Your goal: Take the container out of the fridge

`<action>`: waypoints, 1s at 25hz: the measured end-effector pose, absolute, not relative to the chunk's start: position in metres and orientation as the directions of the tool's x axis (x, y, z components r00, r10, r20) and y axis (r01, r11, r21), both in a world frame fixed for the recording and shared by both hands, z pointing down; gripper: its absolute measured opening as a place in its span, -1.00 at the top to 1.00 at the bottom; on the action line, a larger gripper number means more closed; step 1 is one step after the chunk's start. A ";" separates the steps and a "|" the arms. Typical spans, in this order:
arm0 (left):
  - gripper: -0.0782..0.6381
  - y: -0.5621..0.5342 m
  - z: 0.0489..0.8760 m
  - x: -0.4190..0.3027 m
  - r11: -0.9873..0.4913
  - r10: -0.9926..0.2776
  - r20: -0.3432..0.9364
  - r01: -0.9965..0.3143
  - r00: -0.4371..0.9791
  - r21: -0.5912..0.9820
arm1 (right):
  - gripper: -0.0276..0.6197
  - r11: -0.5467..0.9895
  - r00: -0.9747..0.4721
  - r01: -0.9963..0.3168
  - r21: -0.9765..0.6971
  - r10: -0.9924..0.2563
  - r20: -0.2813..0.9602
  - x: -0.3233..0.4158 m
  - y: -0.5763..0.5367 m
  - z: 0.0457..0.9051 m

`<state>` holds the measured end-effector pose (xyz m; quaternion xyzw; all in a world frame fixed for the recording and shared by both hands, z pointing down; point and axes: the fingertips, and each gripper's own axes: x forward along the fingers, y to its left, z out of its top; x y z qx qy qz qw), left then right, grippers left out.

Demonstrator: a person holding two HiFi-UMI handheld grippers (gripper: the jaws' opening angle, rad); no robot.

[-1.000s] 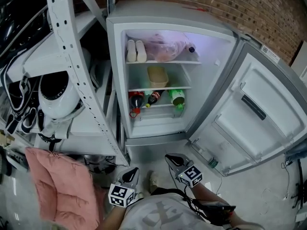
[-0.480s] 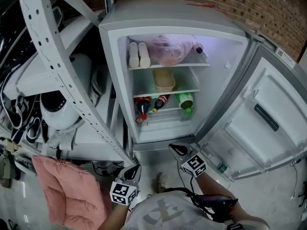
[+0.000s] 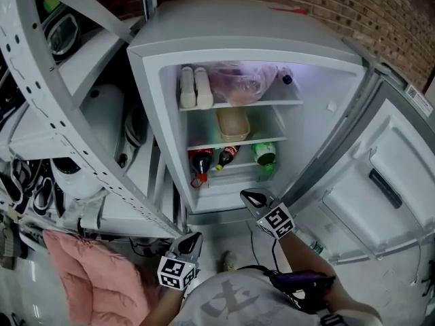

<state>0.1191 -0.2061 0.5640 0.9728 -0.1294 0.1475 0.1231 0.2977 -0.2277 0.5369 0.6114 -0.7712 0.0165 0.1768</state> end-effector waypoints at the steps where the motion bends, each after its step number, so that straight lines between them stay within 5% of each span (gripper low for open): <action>1: 0.78 -0.210 0.565 0.122 -0.936 -0.216 0.320 -0.290 0.922 0.202 | 0.90 0.258 -0.188 -0.943 0.213 -0.935 0.301 0.302 -0.234 0.536; 25: 0.78 -0.258 0.574 0.151 -0.911 -0.269 0.334 -0.351 0.903 0.217 | 0.88 0.255 0.089 -0.585 0.770 -0.923 0.374 0.394 -0.359 0.478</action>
